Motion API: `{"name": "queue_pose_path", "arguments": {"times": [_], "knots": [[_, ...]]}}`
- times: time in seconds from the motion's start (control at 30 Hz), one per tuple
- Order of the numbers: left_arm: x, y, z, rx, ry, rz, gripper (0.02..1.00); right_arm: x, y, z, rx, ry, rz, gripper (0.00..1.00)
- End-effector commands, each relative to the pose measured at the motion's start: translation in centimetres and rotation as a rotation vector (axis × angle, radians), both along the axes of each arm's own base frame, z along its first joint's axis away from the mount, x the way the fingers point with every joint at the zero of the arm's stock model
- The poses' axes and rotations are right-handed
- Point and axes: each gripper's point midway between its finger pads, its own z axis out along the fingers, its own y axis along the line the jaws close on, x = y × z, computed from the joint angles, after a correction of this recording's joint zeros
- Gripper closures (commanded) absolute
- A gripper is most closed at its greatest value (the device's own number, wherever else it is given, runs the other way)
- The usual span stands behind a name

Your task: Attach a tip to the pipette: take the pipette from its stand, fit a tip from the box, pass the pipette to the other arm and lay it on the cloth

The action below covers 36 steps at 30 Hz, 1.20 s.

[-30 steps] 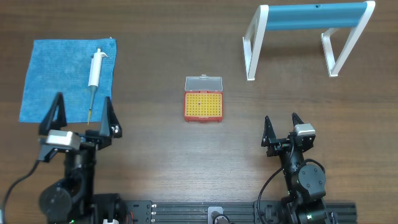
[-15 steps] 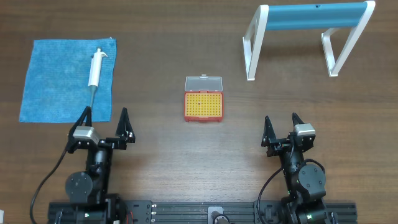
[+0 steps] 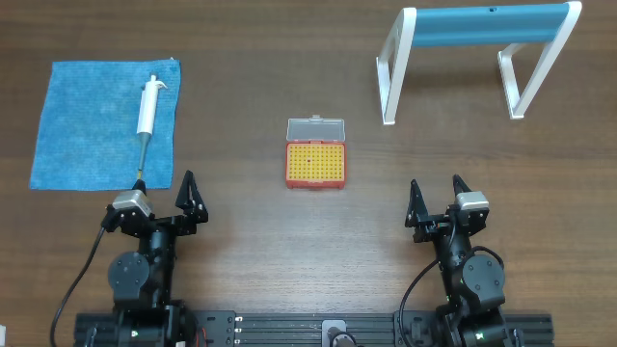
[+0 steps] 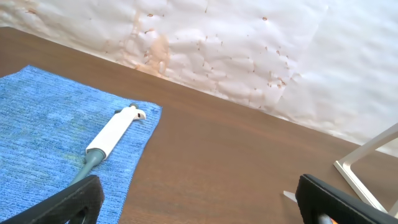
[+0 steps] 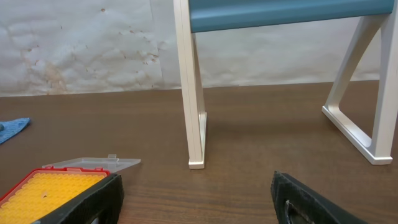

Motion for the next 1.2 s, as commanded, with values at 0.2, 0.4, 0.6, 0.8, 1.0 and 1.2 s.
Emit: {"name": "queue_pose_path", "arguments": {"times": [0.2,0.4,0.6,0.8,1.0,1.2], "knots": [[-0.07,0.41,-0.05,-0.013,0.000,0.026,0.020,-0.01,0.01,-0.17,0.003,0.002,0.001,0.215],[-0.07,0.41,-0.05,-0.013,0.000,0.026,0.020,-0.01,0.01,-0.17,0.003,0.002,0.001,0.213],[-0.05,0.03,-0.06,-0.009,0.000,0.004,0.020,-0.01,0.01,-0.17,0.003,0.002,0.001,0.213],[-0.03,-0.51,0.01,0.291,0.005,-0.050,0.018,-0.01,0.01,-0.17,0.003,0.002,0.001,0.215],[-0.03,-0.53,0.00,0.291,0.005,-0.051,0.023,-0.01,0.01,-0.17,0.003,0.002,0.001,0.213],[-0.03,-0.47,-0.03,0.291,0.007,-0.048,0.020,-0.01,0.01,-0.17,0.003,0.002,0.001,0.215]]}}
